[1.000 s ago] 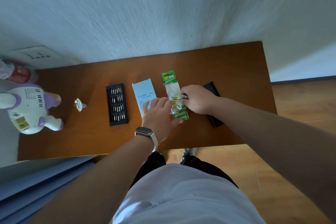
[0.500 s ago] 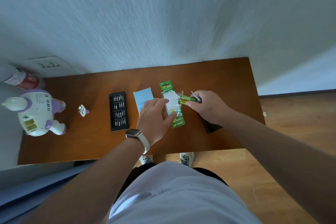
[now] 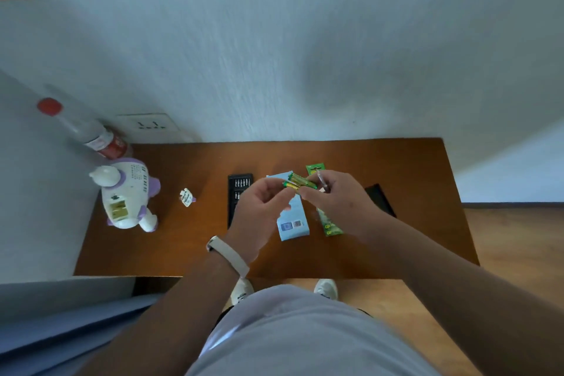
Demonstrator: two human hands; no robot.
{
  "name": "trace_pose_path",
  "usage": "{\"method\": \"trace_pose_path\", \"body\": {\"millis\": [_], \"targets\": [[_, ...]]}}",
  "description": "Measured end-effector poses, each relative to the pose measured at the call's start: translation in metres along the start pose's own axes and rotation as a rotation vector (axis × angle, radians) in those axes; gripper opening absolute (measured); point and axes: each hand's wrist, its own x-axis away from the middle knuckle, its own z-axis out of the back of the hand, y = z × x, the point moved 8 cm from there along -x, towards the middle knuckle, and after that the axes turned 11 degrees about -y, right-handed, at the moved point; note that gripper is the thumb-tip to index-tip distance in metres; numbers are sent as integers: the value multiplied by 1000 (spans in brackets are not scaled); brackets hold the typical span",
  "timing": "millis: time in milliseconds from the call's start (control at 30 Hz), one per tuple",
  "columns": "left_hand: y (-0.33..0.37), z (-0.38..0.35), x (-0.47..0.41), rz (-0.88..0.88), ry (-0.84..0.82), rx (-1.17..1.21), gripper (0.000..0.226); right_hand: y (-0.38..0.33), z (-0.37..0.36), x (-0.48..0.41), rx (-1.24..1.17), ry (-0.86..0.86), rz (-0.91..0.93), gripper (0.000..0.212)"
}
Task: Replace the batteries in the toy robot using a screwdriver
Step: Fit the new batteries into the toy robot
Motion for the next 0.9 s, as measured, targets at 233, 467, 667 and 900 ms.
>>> {"method": "trace_pose_path", "body": {"millis": [233, 467, 667, 900], "targets": [[11, 68, 22, -36, 66, 21, 11, -58, -52, -20, 24, 0, 96, 15], [14, 127, 37, -61, 90, 35, 9, -89, -106, -46, 102, -88, 126, 22], [8, 180, 53, -58, 125, 13, 9, -114, -148, -63, 159, -105, 113, 19], [-13, 245, 75, -21, 191, 34, 6, -140, -205, -84, 129, -142, 102, 15]]}}
